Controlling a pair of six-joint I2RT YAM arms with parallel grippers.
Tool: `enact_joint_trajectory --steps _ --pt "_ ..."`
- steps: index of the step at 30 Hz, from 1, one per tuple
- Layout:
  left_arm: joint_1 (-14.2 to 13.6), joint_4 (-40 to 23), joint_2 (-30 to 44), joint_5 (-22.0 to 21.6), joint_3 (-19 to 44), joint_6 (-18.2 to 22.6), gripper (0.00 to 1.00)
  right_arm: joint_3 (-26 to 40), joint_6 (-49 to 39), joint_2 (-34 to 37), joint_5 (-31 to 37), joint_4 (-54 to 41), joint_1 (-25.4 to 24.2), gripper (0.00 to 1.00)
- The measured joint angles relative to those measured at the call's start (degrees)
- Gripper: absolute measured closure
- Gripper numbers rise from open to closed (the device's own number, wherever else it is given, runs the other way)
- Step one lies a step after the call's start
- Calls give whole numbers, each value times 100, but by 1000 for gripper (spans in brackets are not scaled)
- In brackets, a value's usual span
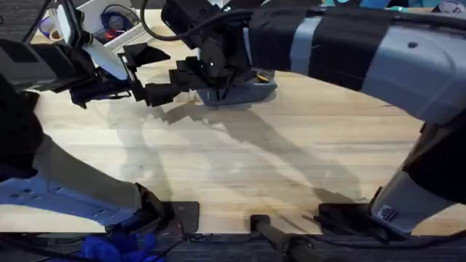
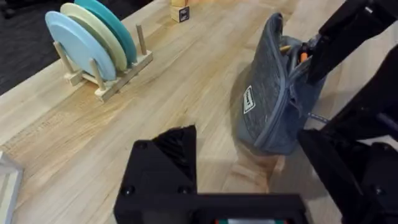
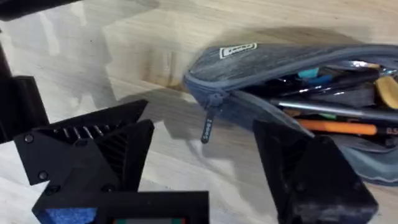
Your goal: Unzip the bag, pick up the pens from the table one at a time and place them inside, then zip the bag closed.
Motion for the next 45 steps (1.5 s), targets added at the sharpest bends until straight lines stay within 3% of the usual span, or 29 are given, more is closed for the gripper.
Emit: enact_joint_trajectory --steps 8,18,30,38,45 --pt "21 30 0 9 0 46 8 19 2 83 20 13 -4 41" --pt "525 -70 0 883 0 9 8 42 48 173 127 50 -98 41" --pt "562 -70 0 923 0 -17 7 42 222 177 155 74 -101 42" --pt "562 -71 0 922 0 -17 7 42 275 177 176 55 -101 142" --pt "562 -70 0 922 0 -16 7 42 279 193 192 57 -101 154"
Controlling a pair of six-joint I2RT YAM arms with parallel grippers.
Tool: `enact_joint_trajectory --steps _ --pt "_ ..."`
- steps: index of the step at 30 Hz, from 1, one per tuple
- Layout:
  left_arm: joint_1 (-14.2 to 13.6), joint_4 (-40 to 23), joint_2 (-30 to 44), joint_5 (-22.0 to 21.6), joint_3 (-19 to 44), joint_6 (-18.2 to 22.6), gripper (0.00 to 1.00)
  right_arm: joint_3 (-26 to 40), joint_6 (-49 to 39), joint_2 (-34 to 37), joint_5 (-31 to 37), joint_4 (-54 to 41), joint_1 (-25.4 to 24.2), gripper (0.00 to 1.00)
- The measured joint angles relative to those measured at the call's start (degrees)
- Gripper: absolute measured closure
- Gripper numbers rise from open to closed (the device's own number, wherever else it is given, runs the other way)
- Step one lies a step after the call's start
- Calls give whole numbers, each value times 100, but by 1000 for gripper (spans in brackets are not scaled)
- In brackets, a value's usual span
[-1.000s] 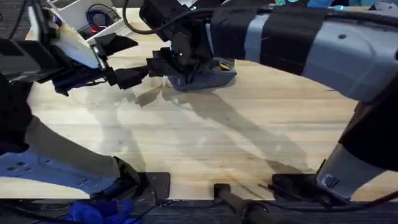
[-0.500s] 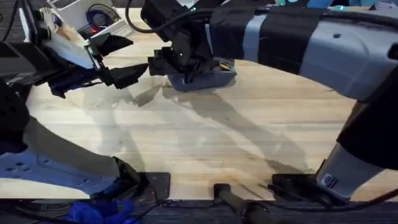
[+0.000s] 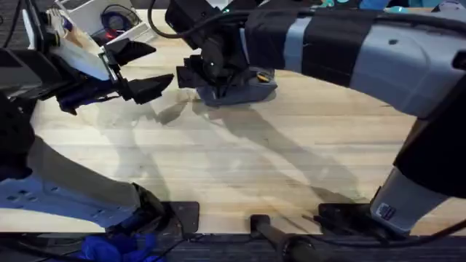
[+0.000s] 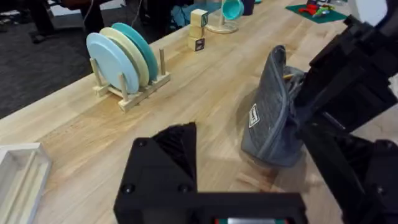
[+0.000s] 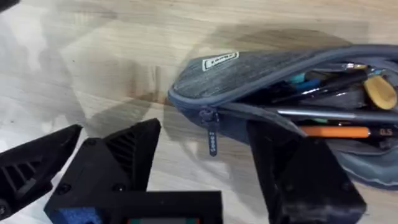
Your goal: Unzip the bag, pick up the pens from the table one at a time and place them inside, then zip the bag closed.
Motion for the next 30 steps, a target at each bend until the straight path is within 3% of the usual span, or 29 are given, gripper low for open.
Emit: enact_joint_trajectory --steps 11,21,30 --pt "0 -2 -1 0 0 1 8 0 -2 256 62 4 0 270" --pt "0 -1 0 0 0 -1 8 0 -2 256 177 -2 0 437" --pt "0 -2 0 0 0 -1 7 0 -3 257 195 0 0 462"
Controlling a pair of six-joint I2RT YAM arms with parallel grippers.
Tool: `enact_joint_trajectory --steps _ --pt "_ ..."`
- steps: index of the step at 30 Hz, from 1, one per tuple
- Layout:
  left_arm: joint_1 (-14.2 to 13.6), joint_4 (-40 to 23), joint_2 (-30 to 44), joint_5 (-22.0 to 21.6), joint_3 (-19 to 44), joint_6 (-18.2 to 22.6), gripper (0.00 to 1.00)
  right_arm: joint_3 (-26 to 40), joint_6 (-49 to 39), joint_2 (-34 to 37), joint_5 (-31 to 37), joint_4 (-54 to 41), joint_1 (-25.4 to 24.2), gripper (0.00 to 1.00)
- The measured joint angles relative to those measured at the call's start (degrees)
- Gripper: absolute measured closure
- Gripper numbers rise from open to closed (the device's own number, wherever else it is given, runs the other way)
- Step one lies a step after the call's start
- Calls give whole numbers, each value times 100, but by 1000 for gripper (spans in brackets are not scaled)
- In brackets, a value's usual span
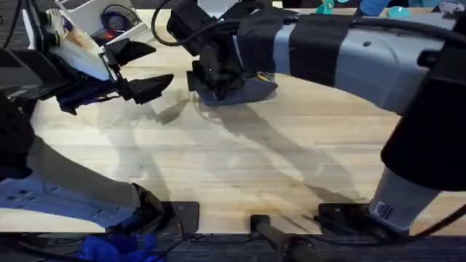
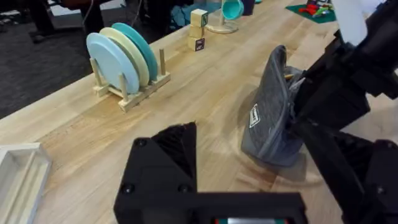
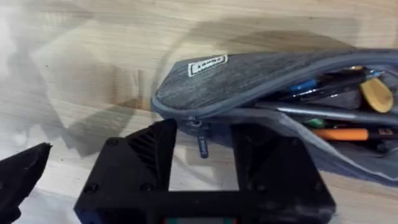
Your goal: Unzip the bag, pick up the pens from the table one at a time and place them inside, then zip the bag closed.
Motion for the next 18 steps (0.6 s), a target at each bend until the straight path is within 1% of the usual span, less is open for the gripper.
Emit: enact_joint_trajectory --steps 5,9,10,13,18 --pt "0 1 0 0 0 0 7 0 0 0 17 6 0 549" --pt "0 0 0 0 0 0 7 0 -1 0 20 39 0 674" --pt "0 0 0 0 0 0 7 0 1 0 20 49 0 723" --pt "0 1 0 0 0 0 7 0 1 -2 18 52 0 796" --pt "0 0 0 0 0 0 8 0 2 0 17 68 0 818"
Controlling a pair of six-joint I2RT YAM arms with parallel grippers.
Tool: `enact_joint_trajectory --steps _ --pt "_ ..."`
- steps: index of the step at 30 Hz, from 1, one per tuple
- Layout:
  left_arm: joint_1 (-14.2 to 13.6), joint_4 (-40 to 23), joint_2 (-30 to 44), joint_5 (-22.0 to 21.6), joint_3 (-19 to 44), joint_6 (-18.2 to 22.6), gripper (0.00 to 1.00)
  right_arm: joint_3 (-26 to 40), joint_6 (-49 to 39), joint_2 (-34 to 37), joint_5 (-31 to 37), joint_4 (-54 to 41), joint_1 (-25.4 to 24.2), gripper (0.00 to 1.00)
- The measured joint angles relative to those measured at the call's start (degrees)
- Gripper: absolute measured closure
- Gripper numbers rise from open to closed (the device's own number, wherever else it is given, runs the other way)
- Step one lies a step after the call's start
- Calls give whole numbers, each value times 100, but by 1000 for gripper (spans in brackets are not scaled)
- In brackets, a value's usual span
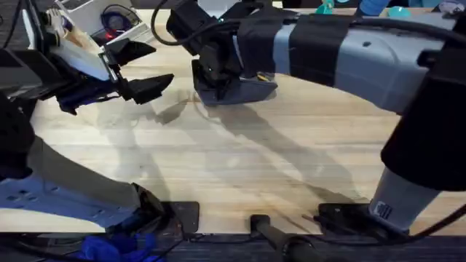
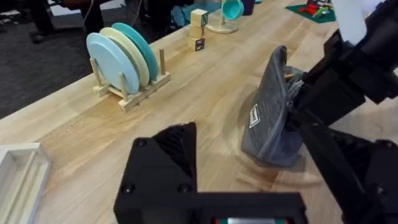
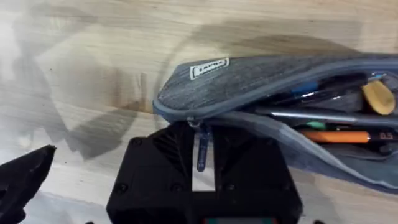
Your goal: Unzip the bag, pick up the pens from the table one at a time and place them inside, then zip the bag closed.
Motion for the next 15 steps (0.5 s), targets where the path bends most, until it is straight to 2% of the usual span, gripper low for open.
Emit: enact_joint_trajectory --steps 3,7,15 --pt "0 2 0 0 0 2 8 0 0 0 0 2 0 833" --pt "0 2 0 0 0 0 8 0 0 0 0 4 0 961" --pt "0 2 -1 0 0 1 7 0 -20 -1 0 7 0 968"
